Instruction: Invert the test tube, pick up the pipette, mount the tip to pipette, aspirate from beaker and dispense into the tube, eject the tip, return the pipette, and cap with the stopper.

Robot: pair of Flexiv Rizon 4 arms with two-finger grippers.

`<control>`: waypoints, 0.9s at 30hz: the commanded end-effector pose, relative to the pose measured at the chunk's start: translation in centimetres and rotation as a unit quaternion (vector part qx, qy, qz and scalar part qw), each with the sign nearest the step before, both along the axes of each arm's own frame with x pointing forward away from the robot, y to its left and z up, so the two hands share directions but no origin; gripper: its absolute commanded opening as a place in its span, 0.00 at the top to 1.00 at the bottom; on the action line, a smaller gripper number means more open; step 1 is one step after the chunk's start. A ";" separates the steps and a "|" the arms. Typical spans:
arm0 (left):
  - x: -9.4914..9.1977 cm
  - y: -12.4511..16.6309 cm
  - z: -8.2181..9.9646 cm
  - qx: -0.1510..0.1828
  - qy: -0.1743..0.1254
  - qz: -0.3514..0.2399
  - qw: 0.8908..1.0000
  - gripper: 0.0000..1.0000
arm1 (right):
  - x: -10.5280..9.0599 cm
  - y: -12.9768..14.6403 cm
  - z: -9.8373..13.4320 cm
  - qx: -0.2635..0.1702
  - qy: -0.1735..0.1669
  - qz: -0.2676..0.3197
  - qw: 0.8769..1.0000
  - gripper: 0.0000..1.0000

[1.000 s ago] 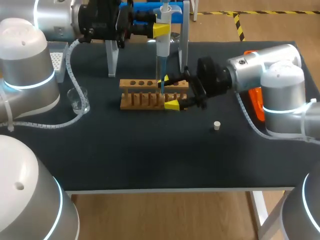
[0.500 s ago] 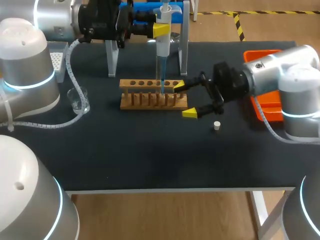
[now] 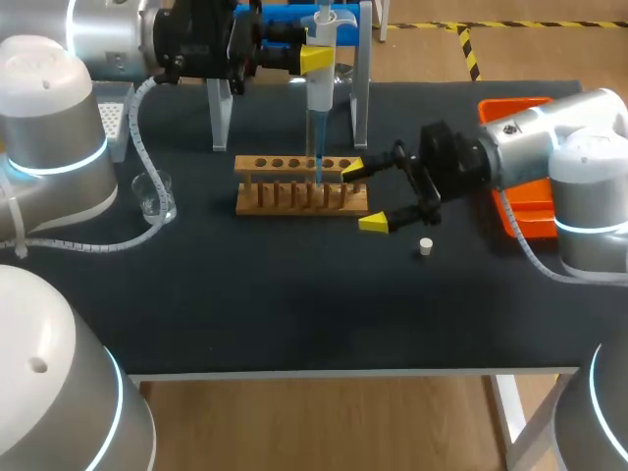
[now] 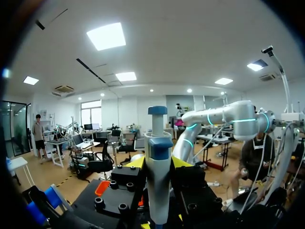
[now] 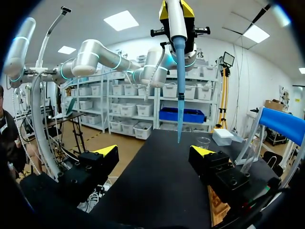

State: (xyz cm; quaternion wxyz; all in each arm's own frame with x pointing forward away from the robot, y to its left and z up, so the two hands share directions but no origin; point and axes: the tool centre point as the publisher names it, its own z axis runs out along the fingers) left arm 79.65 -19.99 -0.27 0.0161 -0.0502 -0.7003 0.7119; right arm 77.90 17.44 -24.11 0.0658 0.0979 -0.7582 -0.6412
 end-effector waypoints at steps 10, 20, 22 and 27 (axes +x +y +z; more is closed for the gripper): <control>0.4 6.4 -1.6 0.021 0.000 0.034 0.999 1.00 | -0.1 -0.1 0.1 -0.001 0.000 0.000 1.000 0.00; 1.8 16.0 -3.8 0.026 -0.006 0.106 0.994 1.00 | -0.1 -0.1 0.1 -0.001 0.000 0.000 1.000 0.00; 2.2 17.6 -4.4 0.023 -0.007 0.117 0.993 1.00 | -0.1 -0.1 0.1 -0.001 0.000 0.000 1.000 0.00; 3.7 21.4 -6.0 0.016 -0.011 0.141 0.990 1.00 | -0.1 -0.1 0.1 -0.001 0.000 0.000 1.000 0.00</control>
